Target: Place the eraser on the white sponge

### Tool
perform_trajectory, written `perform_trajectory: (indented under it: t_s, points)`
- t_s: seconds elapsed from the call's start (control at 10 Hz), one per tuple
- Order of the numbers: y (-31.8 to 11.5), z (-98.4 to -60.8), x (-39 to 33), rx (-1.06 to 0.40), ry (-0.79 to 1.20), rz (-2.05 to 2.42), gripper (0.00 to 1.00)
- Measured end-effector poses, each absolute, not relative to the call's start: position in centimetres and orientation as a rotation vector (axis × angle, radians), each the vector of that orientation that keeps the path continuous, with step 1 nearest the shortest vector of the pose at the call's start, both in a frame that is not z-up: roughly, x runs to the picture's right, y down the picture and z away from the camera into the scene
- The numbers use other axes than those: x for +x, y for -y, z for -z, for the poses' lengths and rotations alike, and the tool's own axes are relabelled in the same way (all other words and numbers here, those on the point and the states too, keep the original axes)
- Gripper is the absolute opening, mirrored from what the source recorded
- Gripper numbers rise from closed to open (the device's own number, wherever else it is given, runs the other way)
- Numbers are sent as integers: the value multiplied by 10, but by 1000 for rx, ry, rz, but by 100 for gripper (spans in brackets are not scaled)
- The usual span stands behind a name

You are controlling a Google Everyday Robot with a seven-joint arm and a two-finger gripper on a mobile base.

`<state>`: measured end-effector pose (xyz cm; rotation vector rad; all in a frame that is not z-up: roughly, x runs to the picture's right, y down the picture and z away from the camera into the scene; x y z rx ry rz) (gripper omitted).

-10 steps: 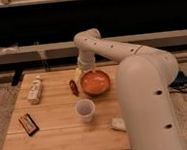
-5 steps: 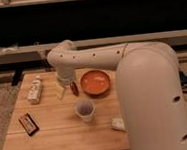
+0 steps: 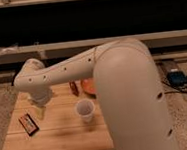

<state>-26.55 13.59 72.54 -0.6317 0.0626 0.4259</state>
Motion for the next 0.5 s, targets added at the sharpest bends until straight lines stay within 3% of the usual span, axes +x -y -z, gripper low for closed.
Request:
perform_trajectory:
  t_s: [0.3,0.5]
  points:
    - [-183,-701,-318,-644,-26,-261,80]
    - [-182,-703,-315,-640,-33,-256,80]
